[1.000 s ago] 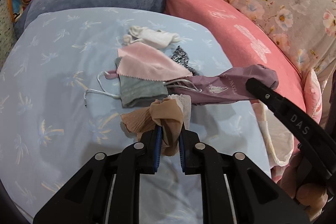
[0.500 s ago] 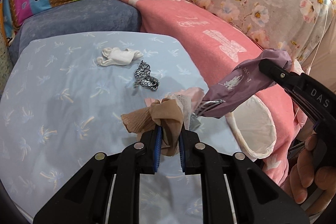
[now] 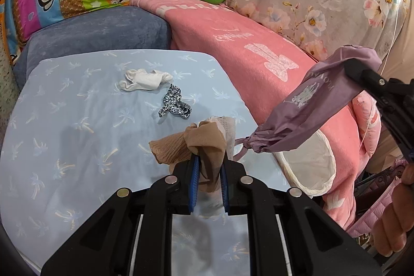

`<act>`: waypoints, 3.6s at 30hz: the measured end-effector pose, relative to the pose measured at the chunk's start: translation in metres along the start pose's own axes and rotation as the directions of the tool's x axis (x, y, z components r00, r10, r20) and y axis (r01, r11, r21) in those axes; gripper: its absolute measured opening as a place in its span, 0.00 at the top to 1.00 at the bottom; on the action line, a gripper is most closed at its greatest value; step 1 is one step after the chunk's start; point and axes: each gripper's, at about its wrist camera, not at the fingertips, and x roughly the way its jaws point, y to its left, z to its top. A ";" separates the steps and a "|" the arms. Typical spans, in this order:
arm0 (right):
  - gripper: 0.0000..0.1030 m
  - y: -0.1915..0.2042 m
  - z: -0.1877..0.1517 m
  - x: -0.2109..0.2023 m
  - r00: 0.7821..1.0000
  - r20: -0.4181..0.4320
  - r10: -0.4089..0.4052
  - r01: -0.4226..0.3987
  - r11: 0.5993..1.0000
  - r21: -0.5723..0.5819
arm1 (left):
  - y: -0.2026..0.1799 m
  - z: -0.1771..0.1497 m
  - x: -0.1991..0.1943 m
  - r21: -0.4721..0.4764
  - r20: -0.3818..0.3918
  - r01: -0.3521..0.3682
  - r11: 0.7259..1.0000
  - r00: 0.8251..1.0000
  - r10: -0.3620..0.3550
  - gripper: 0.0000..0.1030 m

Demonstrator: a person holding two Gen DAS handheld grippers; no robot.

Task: Organize soft objects
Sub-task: 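Lift the tan stocking and mauve cloth off the table with both grippers, then carry both items over the white bin and open both grippers, then move both open grippers back over the pink cloth and grey pouch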

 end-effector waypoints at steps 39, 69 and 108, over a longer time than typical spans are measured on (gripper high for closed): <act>0.99 -0.147 0.021 -0.076 0.923 0.111 -0.370 0.358 0.927 0.115 | -0.164 0.017 0.057 0.337 -0.086 0.144 0.930 0.989 -0.121 0.86; 0.80 -0.188 0.020 -0.060 0.901 0.067 -0.429 0.415 0.896 0.157 | -0.194 0.019 0.100 0.354 -0.127 0.149 0.923 0.986 -0.110 0.36; 0.55 -0.061 -0.042 0.008 0.957 -0.109 -0.268 0.260 0.962 -0.078 | -0.043 0.002 0.048 0.154 -0.052 -0.085 0.984 0.994 0.094 0.26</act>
